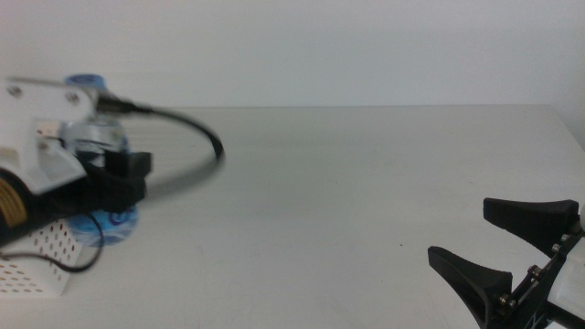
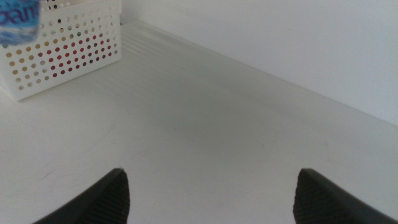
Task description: Use arms to grab the bottles and put them into the dustbin to the left of the table.
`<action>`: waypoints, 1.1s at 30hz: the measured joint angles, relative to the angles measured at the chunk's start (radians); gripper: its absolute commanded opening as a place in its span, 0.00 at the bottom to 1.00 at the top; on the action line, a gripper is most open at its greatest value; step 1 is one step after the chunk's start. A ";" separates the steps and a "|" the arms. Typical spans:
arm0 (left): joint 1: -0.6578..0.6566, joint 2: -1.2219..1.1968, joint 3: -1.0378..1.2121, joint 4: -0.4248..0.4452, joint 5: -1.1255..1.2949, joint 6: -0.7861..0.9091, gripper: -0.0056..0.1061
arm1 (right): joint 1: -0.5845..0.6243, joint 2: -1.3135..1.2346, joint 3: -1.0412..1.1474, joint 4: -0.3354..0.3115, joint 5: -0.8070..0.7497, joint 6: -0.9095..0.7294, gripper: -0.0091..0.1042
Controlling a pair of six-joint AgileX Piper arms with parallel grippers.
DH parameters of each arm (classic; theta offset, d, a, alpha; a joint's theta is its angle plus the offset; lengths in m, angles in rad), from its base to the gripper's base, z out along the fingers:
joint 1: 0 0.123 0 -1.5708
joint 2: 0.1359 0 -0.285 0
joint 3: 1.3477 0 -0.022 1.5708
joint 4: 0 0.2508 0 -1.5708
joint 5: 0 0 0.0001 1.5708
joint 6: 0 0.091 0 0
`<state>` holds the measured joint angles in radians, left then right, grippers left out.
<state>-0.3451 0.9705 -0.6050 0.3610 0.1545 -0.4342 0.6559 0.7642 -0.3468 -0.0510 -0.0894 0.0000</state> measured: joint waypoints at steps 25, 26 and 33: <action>0.103 0.375 -0.773 -0.075 0.861 0.357 0.01 | 0.000 0.000 0.000 0.000 0.000 0.000 0.75; 0.136 0.390 -0.793 -0.094 0.866 0.378 0.01 | 0.000 0.000 0.000 0.000 0.000 0.000 0.75; 0.343 0.482 -0.841 -0.201 0.932 0.515 0.01 | 0.000 0.000 0.000 0.000 0.000 0.000 0.75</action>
<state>-0.0024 1.4521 -1.4460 0.1603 1.0862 0.0803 0.6559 0.7642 -0.3468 -0.0510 -0.0894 0.0000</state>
